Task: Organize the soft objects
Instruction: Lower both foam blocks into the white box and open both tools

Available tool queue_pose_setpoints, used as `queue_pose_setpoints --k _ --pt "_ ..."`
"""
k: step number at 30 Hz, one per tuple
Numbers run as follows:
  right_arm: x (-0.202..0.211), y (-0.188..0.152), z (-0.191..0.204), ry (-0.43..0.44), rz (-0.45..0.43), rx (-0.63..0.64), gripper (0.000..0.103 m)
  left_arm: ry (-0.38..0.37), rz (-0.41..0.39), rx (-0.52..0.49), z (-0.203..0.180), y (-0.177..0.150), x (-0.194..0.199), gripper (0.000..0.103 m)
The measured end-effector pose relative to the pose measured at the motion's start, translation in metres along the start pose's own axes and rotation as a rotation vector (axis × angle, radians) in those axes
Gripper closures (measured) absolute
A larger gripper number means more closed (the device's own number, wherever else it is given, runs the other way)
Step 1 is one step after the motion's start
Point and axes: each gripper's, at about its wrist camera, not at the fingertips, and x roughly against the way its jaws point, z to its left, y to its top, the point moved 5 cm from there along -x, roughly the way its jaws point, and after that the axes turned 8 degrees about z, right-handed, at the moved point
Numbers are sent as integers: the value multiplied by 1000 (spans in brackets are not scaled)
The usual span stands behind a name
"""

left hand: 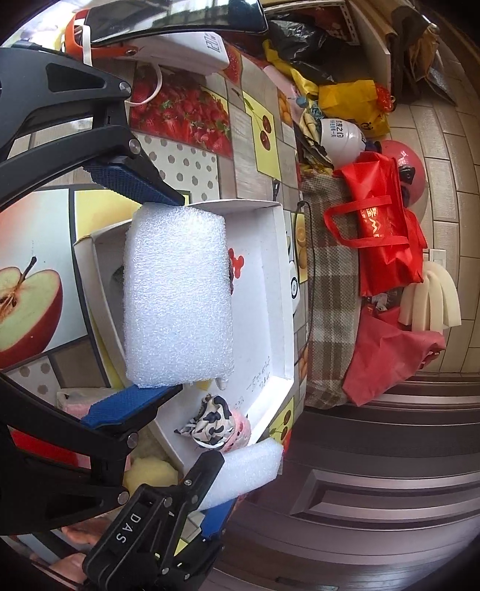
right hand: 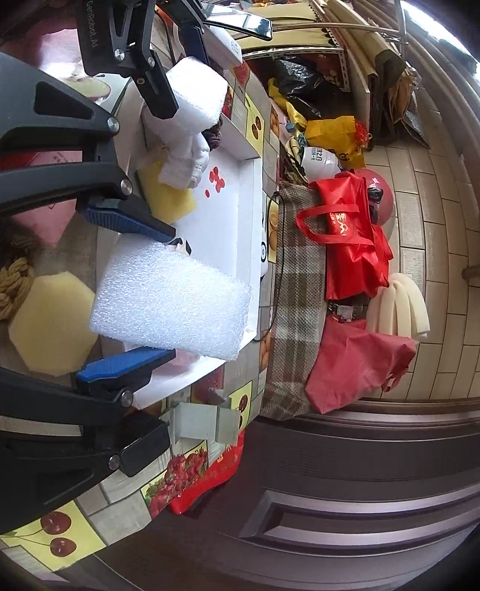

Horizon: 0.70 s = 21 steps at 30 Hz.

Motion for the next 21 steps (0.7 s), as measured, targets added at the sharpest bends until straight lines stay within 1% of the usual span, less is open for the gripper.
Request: queue_pose_setpoints --k 5,7,11,17,21 --pt "-19 8 10 36 42 10 46 -8 1 21 5 9 -10 13" --pt "-28 10 12 51 72 12 46 -6 -1 22 5 13 -14 13" --pt "-39 12 16 57 99 11 46 -6 -2 41 9 20 -23 13" --pt "-56 19 18 35 136 14 46 -15 5 95 22 29 -35 13" --pt "-65 23 12 -1 154 -11 46 15 -5 124 30 35 -41 13"
